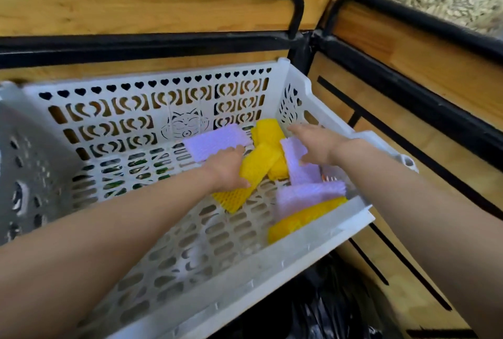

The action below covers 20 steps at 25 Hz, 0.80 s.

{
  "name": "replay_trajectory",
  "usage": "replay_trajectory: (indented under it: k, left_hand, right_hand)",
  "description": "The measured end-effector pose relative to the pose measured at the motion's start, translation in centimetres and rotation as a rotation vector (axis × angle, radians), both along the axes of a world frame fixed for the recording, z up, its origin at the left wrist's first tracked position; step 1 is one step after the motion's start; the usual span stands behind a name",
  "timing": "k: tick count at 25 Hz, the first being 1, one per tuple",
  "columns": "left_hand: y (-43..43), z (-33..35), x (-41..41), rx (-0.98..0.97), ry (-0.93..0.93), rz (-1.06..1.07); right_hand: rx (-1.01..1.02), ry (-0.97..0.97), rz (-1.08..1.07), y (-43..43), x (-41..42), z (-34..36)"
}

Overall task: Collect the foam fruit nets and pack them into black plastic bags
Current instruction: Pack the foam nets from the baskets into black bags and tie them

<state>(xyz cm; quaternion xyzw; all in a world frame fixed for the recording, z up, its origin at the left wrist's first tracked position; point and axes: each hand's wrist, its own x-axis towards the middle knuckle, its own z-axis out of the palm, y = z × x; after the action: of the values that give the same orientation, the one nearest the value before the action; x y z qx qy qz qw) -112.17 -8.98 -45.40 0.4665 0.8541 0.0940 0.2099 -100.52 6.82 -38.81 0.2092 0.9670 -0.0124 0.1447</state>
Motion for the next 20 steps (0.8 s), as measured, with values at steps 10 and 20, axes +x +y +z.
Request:
replay_trajectory:
  k: [10, 20]
  left_hand:
    - [-3.9, 4.1, -0.7, 0.409, -0.364, 0.396]
    - [-10.5, 11.2, 1.4, 0.668, -0.754, 0.357]
  right_hand:
    - [0.157, 0.538, -0.050, -1.9, 0.2, 4.9]
    - [-0.624, 0.624, 0.184, -8.4, -2.4, 10.6]
